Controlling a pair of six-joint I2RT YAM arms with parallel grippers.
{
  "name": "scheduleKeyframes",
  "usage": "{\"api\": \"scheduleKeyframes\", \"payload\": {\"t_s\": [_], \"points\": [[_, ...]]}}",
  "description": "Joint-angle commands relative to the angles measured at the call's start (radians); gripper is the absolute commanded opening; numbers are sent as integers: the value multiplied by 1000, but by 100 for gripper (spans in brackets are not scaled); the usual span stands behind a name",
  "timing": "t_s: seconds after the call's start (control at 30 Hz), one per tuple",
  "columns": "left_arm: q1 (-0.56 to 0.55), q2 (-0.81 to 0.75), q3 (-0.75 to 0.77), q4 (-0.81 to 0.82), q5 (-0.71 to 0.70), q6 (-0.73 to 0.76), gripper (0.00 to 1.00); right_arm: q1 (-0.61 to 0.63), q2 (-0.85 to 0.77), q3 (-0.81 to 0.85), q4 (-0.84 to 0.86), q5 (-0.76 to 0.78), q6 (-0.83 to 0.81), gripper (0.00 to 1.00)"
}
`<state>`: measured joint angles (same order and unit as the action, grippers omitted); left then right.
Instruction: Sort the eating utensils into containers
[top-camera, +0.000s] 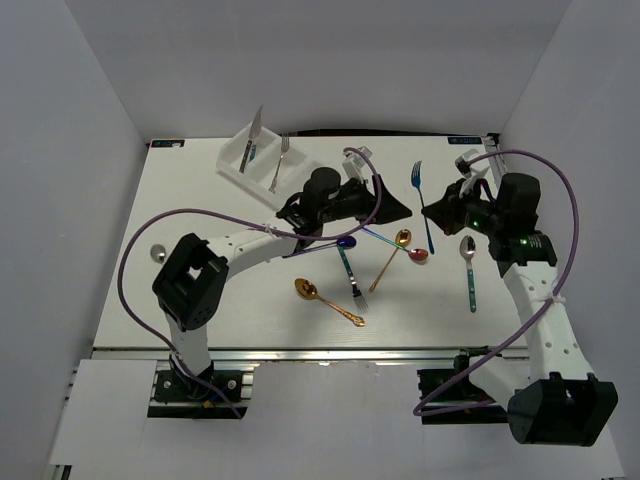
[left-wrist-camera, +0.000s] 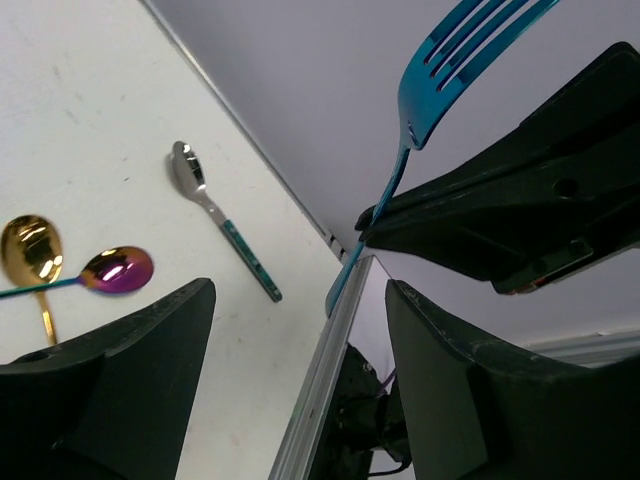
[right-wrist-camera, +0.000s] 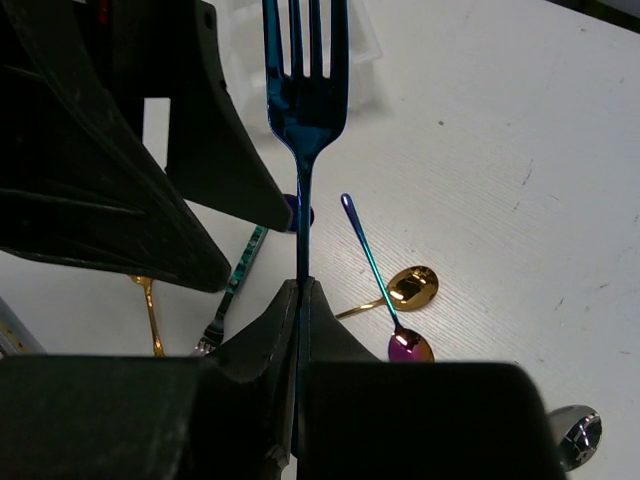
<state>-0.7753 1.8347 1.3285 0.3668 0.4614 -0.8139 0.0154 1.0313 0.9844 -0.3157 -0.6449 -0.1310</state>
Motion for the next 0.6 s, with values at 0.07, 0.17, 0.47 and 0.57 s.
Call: {"api": "scheduleKeyframes", "payload": {"t_s": [0.07, 0.17, 0.47, 0.57], "points": [[-41, 0, 81, 46, -32, -5, 79, 4, -71, 4, 63, -35, 60, 0], [-51, -3, 77, 60, -36, -8, 78, 4, -88, -9, 66, -35, 62, 0], [-67, -25, 81, 78, -66, 1, 69, 6, -122, -58, 75, -55, 80, 0], [-67, -40, 81, 77, -82, 21, 69, 8, -132, -73, 70, -56, 79, 0]]}}
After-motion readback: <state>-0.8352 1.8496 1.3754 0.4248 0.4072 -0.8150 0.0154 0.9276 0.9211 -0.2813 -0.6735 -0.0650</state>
